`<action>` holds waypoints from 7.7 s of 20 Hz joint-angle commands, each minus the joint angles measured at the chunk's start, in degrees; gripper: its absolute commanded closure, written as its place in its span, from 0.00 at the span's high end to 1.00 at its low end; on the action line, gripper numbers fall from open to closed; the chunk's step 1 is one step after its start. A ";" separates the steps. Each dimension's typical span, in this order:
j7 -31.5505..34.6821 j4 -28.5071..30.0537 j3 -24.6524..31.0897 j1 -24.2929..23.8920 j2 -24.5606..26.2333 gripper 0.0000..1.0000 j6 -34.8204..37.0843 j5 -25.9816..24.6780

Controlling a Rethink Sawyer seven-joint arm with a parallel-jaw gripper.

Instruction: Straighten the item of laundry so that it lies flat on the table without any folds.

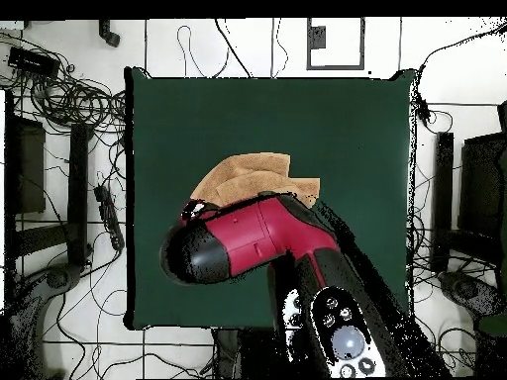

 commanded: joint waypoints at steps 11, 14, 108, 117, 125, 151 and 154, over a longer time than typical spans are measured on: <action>-7.57 1.86 3.98 0.92 9.29 1.00 -3.20 -4.46; -7.05 0.43 3.67 1.03 11.32 1.00 -4.22 -5.47; -13.52 -26.31 3.78 -3.80 24.24 1.00 9.11 -5.16; -5.17 -25.75 0.09 -3.87 24.01 1.00 6.92 -3.38; 8.58 -23.37 -7.76 -1.07 21.71 1.00 3.32 0.83; 33.55 -18.53 -27.31 13.10 27.99 1.00 -11.75 26.04; 34.84 -18.50 -28.89 14.27 28.60 1.00 -12.85 28.21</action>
